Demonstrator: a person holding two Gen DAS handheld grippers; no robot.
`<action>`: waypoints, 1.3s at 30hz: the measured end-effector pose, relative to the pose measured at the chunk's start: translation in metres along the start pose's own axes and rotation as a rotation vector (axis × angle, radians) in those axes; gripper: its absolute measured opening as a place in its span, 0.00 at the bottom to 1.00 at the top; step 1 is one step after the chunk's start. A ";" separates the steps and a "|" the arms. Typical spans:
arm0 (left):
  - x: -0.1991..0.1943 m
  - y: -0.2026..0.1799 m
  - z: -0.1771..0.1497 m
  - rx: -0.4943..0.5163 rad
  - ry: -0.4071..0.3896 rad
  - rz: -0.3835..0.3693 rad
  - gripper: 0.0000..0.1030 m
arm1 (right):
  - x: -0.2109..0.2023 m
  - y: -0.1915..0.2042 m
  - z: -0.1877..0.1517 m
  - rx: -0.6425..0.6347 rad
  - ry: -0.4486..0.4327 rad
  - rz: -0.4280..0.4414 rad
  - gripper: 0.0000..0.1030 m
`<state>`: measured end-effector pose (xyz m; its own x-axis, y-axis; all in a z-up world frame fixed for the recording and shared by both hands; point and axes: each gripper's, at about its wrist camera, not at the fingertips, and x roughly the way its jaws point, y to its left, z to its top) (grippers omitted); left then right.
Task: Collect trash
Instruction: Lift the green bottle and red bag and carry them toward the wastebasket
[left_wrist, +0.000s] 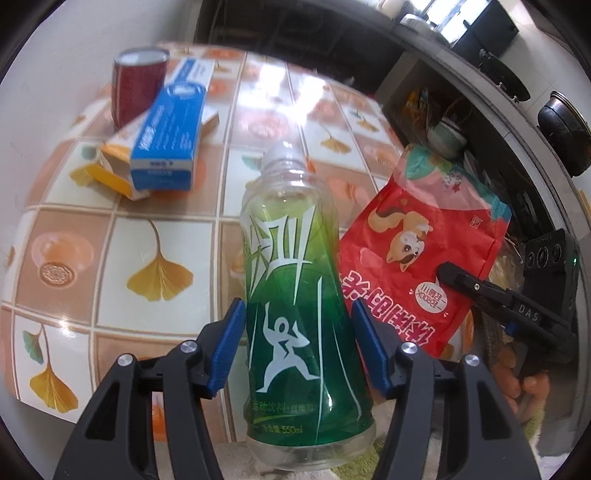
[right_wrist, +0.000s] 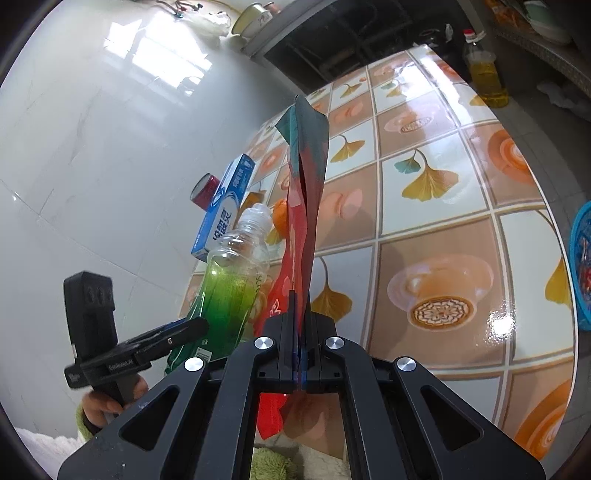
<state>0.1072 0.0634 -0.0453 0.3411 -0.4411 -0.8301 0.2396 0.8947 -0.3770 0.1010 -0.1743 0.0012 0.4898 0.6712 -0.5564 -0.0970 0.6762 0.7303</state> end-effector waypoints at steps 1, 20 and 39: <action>0.002 0.002 0.003 -0.011 0.022 -0.010 0.56 | 0.000 0.000 0.000 -0.001 0.001 -0.001 0.00; 0.053 0.030 0.082 -0.215 0.184 -0.107 0.70 | 0.012 -0.011 0.007 0.015 0.021 -0.009 0.00; 0.013 0.016 0.064 -0.093 -0.004 -0.147 0.67 | 0.007 -0.003 0.010 0.003 0.004 -0.032 0.00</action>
<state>0.1734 0.0670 -0.0360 0.3117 -0.5681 -0.7616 0.2020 0.8229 -0.5311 0.1132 -0.1742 -0.0009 0.4889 0.6508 -0.5808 -0.0787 0.6961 0.7137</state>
